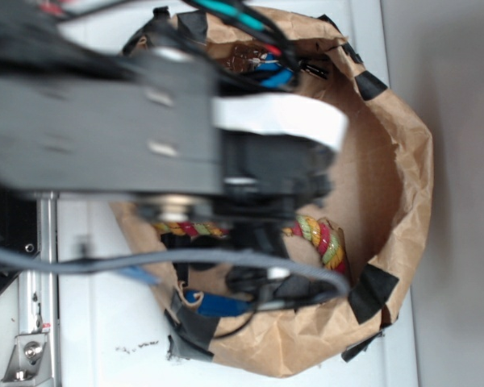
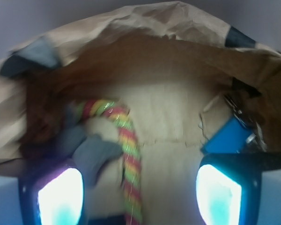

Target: Grab the silver keys.

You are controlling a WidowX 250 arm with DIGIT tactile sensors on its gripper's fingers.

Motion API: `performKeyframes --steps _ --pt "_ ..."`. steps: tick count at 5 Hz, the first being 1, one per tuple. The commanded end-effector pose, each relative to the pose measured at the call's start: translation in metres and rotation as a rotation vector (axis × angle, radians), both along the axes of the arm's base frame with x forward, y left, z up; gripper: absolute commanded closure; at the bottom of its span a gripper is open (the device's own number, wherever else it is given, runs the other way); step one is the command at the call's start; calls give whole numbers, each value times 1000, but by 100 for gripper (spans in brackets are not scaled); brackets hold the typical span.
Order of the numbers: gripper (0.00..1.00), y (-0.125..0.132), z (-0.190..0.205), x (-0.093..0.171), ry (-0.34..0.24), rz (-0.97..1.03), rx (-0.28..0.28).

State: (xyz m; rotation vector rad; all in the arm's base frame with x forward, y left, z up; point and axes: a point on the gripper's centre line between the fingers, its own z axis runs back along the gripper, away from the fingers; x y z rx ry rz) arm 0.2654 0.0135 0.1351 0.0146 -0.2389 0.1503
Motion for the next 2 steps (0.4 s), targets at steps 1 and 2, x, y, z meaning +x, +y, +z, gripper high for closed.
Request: performKeyframes --steps 1,2 --pt "0 35 -5 12 -81 94 12" --pt "0 51 -24 19 -103 150 34"
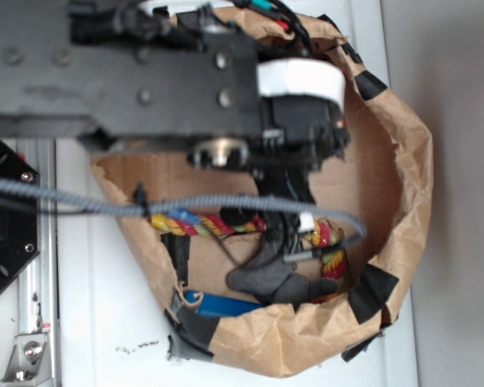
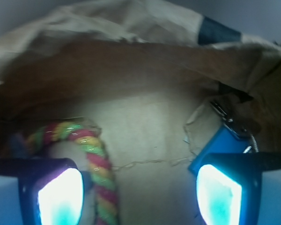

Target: Grab the silver keys.

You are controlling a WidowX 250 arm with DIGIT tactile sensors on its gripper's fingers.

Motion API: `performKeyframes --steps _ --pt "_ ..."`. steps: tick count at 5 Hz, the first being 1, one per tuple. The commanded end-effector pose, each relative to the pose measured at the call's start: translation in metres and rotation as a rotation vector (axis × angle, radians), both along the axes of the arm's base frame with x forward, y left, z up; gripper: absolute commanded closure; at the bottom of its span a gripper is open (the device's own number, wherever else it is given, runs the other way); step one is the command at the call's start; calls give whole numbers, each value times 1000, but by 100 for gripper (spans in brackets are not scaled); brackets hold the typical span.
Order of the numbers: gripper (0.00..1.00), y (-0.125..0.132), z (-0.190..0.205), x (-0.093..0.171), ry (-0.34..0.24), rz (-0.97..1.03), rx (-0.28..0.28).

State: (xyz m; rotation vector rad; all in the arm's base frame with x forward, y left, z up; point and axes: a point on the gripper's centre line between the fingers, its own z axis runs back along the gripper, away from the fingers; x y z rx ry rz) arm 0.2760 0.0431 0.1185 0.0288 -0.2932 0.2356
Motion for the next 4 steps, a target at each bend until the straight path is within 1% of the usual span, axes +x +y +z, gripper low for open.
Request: performKeyframes --steps 1,2,3,4 --pt "0 33 -25 13 -34 117 47" --pt "0 40 -36 12 -39 138 70" --pt "0 44 -32 8 -53 132 68" --pt "0 50 -17 4 -108 133 99"
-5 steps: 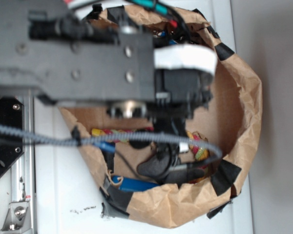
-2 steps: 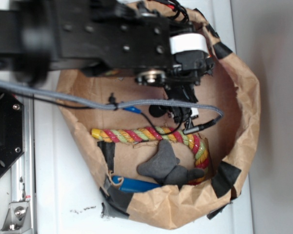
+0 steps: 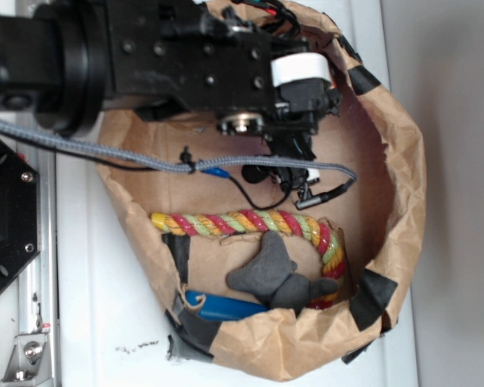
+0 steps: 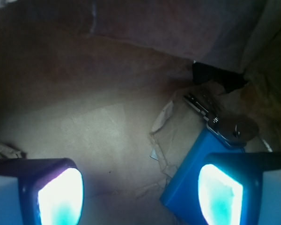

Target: Grab the silver keys.

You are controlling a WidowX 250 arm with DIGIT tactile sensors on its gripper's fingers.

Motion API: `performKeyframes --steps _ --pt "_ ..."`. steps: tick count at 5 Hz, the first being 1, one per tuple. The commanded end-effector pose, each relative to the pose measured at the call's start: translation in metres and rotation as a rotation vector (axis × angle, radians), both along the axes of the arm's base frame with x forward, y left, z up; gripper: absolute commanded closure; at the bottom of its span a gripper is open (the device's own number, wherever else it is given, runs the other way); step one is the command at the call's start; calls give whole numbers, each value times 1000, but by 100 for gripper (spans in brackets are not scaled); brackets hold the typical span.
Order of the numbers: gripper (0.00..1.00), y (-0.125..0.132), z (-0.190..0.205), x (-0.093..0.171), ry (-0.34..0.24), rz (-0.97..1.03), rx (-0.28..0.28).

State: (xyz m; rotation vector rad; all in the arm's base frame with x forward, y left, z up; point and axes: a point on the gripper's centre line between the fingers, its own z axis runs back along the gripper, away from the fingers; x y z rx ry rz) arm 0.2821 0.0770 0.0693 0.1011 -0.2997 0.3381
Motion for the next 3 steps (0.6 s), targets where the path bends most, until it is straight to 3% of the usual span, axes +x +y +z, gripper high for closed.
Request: performKeyframes --steps 1,3 --pt "0 30 38 3 -130 60 80" --pt "0 33 38 6 -99 52 111"
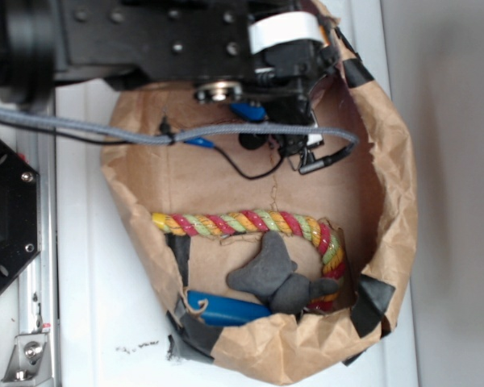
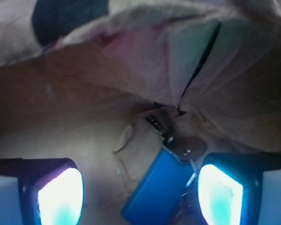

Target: Grab the silver keys.

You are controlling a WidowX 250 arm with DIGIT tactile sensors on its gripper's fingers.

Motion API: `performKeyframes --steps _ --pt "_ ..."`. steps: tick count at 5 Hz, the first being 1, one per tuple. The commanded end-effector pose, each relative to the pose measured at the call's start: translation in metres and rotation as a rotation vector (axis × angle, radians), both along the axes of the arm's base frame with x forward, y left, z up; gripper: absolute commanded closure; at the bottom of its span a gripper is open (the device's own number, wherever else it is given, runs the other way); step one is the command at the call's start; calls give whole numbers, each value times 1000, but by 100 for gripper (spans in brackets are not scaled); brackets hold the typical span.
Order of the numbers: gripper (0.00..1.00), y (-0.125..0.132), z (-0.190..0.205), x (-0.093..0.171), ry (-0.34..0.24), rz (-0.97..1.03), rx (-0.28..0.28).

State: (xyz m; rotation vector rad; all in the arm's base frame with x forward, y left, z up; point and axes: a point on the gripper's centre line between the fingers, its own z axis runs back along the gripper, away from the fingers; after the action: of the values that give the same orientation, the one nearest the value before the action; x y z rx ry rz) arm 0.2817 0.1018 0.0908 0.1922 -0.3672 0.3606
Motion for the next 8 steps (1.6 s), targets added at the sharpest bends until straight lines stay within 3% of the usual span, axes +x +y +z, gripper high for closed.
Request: performKeyframes --steps 1,4,5,7,8 --pt "0 8 16 6 -46 16 16" --pt "0 8 16 6 -46 16 16" --pt "0 6 0 -6 58 -128 42" --pt "0 -11 -13 -26 55 -228 -11" --pt "0 -9 -19 -19 31 -197 16"
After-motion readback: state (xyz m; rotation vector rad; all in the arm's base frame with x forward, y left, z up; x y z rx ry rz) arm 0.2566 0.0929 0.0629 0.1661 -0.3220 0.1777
